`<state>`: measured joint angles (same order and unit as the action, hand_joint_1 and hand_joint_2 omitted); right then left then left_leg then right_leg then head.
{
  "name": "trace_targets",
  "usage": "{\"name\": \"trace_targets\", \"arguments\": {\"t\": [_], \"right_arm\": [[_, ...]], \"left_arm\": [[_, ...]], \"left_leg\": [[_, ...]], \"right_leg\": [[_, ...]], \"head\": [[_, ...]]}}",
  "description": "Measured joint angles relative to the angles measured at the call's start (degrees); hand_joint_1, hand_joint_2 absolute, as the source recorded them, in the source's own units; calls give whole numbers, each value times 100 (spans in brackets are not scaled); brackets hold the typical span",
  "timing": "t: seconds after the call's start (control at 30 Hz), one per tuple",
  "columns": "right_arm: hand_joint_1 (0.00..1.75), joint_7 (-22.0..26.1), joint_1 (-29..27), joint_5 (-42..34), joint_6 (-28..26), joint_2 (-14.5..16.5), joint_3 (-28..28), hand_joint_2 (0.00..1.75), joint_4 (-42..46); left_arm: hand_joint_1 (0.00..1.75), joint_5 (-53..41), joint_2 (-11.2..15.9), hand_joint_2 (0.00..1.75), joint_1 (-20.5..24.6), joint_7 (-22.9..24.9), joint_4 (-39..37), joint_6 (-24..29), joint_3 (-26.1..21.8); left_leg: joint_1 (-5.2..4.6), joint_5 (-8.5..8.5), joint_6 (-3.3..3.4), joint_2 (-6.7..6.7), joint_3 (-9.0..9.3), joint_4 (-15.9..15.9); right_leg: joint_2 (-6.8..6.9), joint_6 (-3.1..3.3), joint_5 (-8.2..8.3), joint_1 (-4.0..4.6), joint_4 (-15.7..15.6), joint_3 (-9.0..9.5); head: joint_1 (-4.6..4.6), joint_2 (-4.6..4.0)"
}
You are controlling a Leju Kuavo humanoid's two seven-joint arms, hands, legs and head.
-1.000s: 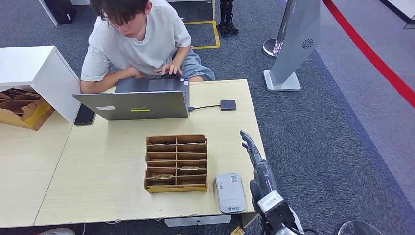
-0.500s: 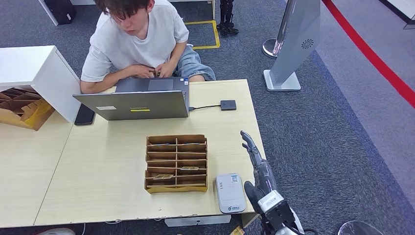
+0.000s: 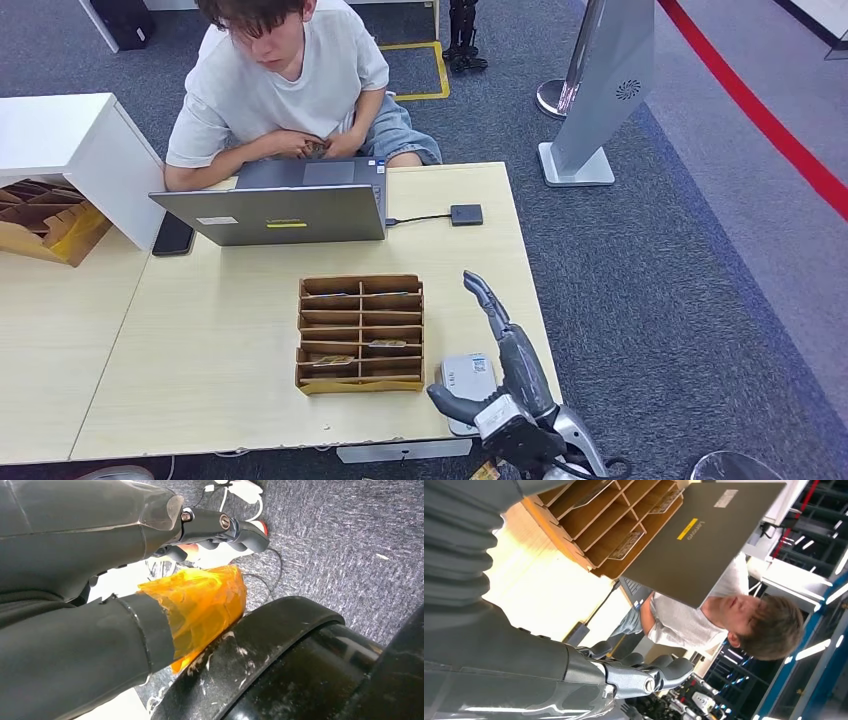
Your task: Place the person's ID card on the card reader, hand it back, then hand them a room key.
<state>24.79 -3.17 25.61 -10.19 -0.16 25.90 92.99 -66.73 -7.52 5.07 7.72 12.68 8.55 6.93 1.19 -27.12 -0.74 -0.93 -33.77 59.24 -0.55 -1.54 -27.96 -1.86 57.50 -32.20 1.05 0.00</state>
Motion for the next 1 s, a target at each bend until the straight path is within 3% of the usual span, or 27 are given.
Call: {"name": "trace_targets", "arguments": {"t": [0.23,0.7,1.0], "right_arm": [[0,-65,86,215,-109,-3,132,175,-46],[0,-1209,664,2477,-955,-48,737,175,51],[0,-1273,821,2596,-974,-101,897,175,58]], "left_arm": [[0,-5,0,0,10,0,1,-16,0],[0,-13,2,0,12,-7,2,6,0],[0,-13,2,0,12,-9,2,8,0]], "left_leg": [[0,0,0,0,0,0],[0,1,-1,1,1,0],[0,0,0,0,0,0]], "right_leg": [[0,0,0,0,0,1],[-2,1,2,0,0,1],[-1,1,2,0,0,0]], "head": [[0,0],[0,0],[0,0]]}}
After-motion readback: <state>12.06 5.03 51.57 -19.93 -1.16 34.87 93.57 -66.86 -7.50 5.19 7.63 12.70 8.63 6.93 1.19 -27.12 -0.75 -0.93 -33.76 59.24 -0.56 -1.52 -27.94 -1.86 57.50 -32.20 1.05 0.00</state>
